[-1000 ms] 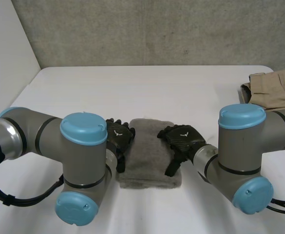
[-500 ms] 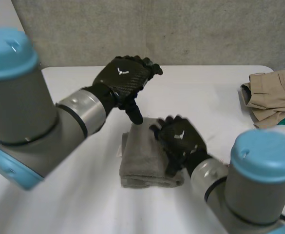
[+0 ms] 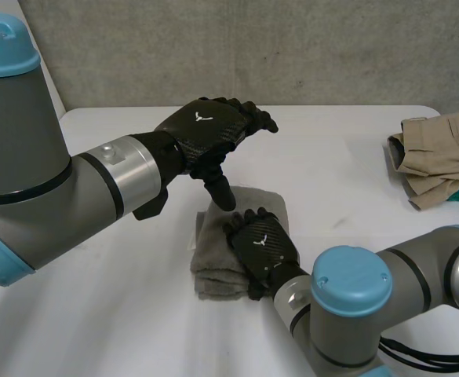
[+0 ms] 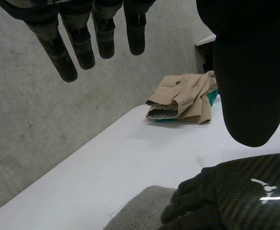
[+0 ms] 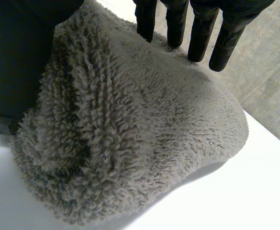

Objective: Fold the laundry.

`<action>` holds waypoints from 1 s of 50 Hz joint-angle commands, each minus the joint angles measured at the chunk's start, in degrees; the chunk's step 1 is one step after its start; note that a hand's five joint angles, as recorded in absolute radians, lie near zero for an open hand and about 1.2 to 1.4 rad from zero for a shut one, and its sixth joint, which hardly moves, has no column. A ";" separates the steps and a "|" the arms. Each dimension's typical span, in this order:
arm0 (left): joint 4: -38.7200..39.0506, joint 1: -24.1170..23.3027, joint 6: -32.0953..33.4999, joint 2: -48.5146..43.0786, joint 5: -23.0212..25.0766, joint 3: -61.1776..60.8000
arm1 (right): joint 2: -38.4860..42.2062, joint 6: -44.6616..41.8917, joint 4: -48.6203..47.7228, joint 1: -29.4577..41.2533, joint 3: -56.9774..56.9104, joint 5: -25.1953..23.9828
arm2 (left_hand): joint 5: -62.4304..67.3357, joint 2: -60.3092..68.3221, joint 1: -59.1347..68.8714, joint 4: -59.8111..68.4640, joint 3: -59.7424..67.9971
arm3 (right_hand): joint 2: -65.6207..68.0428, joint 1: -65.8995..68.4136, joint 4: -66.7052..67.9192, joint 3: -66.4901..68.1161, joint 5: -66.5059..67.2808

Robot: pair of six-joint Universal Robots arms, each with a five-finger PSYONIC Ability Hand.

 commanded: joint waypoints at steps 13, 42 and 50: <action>0.27 0.12 -3.05 0.27 0.07 -0.43 | 4.59 -0.44 1.00 -3.99 -9.26 0.52 | 1.07 0.34 0.00 0.37 0.22 | 62.64 65.02 61.77 62.87 62.09; 0.62 -0.32 -3.32 0.62 -0.02 -0.96 | 4.59 -12.14 7.42 -38.89 -37.80 -36.39 | 0.91 0.17 -0.16 0.20 0.06 | 67.47 69.85 66.60 67.70 66.92; 2.46 -0.50 -6.12 1.49 -0.02 -0.35 | 11.09 3.06 6.28 -44.69 -60.30 -36.83 | 1.41 0.67 0.34 0.70 0.56 | 67.47 69.85 66.60 67.70 66.92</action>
